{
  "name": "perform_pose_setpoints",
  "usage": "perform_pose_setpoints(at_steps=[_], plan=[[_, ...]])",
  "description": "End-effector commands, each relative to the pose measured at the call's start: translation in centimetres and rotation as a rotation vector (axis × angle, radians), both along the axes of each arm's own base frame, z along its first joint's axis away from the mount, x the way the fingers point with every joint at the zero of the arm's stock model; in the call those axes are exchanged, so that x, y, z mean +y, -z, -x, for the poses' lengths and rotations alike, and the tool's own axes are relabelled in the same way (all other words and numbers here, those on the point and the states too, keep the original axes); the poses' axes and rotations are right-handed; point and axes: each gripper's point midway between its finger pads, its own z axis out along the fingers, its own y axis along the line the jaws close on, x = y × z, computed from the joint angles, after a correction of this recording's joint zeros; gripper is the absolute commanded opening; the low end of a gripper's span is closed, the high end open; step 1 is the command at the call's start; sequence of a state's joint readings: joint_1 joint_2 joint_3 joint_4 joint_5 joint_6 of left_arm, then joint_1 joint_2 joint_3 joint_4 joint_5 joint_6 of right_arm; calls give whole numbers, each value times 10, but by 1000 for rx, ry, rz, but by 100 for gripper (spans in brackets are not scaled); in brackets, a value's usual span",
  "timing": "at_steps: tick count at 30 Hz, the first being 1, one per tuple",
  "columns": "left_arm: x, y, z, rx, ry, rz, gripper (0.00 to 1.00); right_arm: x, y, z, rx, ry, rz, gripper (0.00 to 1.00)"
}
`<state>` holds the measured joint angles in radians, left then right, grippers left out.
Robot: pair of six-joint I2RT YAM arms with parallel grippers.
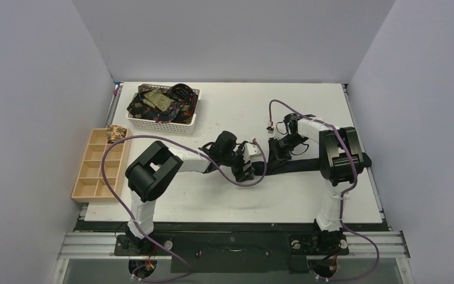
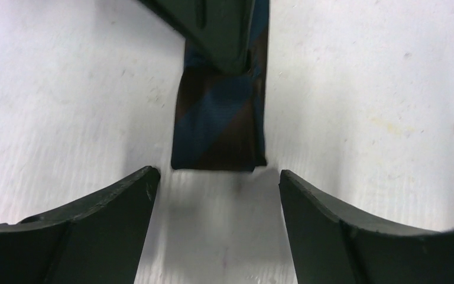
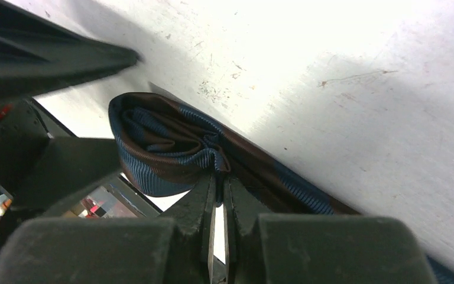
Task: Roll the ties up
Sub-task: Roll the tie at the center of the board.
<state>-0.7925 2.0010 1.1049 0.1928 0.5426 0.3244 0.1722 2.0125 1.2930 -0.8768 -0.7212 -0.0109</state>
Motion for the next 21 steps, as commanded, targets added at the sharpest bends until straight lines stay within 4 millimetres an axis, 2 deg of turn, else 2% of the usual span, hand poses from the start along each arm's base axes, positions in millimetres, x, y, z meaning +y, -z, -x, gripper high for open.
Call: perform_pose_setpoints(at_steps=[1,6,11,15,18,20,21], plan=[[23,16,1,31,-59,19,75,-37,42,-6,-30,-52,239,0],[22,27,0,-15,-48,55,76,-46,54,-2,-15,-73,304,0],[4,23,7,19,9,137,74,-45,59,1,-22,-101,343,0],[-12,19,11,54,26,177,65,-43,61,0,-15,-86,357,0],[-20,10,11,93,27,211,52,-36,60,2,-14,-78,330,0],[-20,3,14,115,24,225,46,-27,59,0,-27,-70,301,0],[-19,0,14,124,19,227,44,-16,58,-2,-27,-53,266,0]])
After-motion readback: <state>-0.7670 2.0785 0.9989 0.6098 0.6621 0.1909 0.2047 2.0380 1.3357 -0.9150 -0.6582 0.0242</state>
